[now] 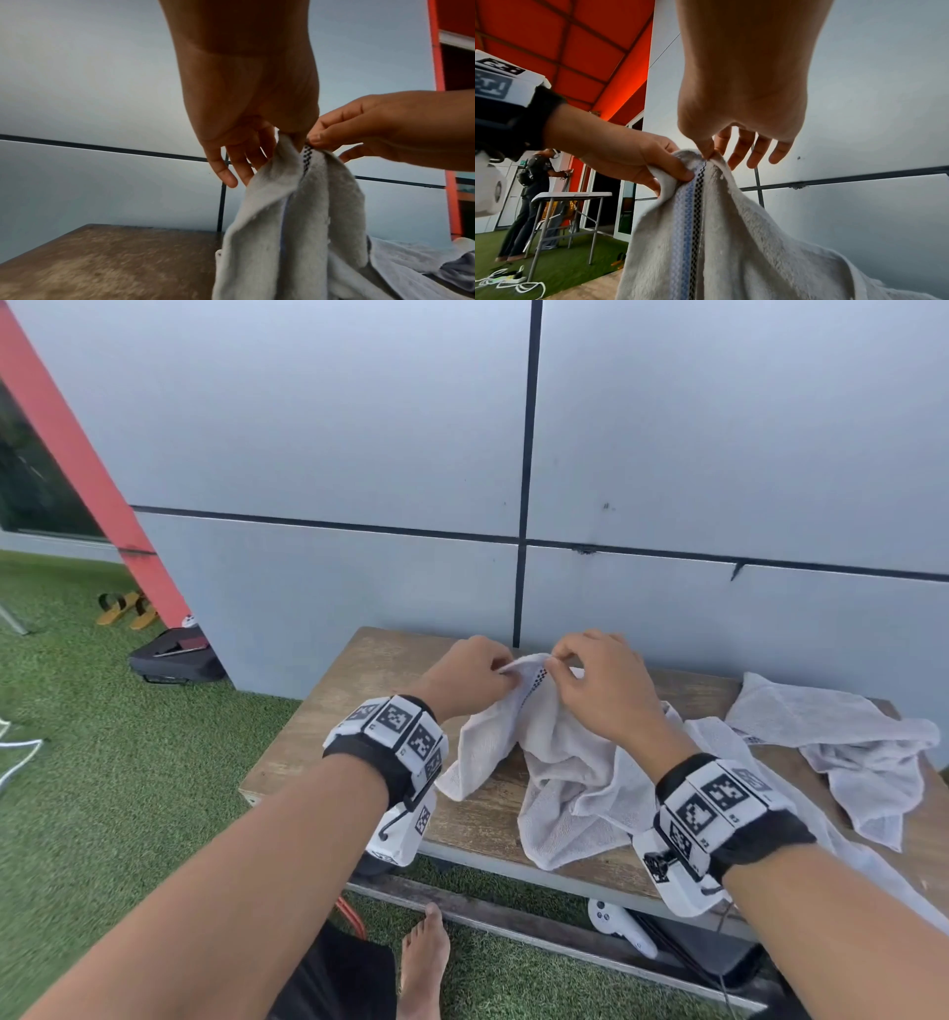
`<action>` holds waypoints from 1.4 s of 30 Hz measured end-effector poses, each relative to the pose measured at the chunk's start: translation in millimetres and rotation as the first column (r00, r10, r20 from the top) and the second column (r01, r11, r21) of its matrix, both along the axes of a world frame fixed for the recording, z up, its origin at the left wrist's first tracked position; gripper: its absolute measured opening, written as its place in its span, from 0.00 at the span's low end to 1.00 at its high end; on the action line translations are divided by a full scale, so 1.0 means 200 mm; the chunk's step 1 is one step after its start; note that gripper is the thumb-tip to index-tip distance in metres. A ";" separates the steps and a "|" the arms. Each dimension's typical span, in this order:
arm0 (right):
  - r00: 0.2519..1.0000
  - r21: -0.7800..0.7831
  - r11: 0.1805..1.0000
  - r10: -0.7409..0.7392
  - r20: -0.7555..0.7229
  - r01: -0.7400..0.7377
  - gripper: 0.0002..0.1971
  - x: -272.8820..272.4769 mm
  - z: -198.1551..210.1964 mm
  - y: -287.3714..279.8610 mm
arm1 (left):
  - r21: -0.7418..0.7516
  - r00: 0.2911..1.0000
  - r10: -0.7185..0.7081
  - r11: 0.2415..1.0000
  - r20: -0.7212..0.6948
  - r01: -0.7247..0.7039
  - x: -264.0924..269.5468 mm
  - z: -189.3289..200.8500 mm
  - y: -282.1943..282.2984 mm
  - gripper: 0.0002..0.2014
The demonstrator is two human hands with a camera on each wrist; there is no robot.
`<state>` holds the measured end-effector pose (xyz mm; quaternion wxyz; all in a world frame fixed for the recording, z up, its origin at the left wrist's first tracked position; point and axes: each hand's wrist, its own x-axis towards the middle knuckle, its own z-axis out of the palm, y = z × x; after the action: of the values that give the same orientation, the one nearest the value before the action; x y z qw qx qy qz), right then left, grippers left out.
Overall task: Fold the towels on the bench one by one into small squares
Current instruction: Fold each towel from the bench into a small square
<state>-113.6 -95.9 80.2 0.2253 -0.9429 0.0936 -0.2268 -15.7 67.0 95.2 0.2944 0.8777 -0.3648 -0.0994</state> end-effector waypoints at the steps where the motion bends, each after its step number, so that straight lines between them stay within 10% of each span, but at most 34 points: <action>1: 0.999 0.009 0.999 -0.033 0.014 0.033 0.07 -0.01 -0.01 -0.02 | -0.014 0.999 0.041 0.999 0.002 -0.041 0.01 -0.01 0.02 0.16; 10: 0.984 0.295 0.939 0.180 0.013 -0.176 0.19 -0.04 0.02 0.04 | -0.089 0.996 -0.044 0.995 0.078 0.051 -0.02 0.02 0.02 0.19; 18: 0.974 0.269 0.951 0.100 0.203 -0.154 0.04 -0.05 0.10 0.04 | -0.080 0.990 -0.100 0.991 0.102 0.108 -0.05 -0.02 0.03 0.12; 28: 0.987 0.181 0.971 0.161 0.004 -0.159 0.03 -0.14 0.03 0.04 | -0.104 0.988 -0.123 0.986 0.091 0.133 -0.11 0.04 -0.01 0.19; 42: 0.894 0.452 0.862 -0.371 0.251 0.231 0.12 -0.29 0.06 -0.27 | 0.096 0.998 -0.006 0.995 0.056 0.001 0.04 -0.01 0.24 0.23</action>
<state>-172.2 -149.7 91.3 0.3916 -0.7960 0.2480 -0.3892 -8.3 114.8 93.2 0.2413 0.8927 -0.3692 -0.0928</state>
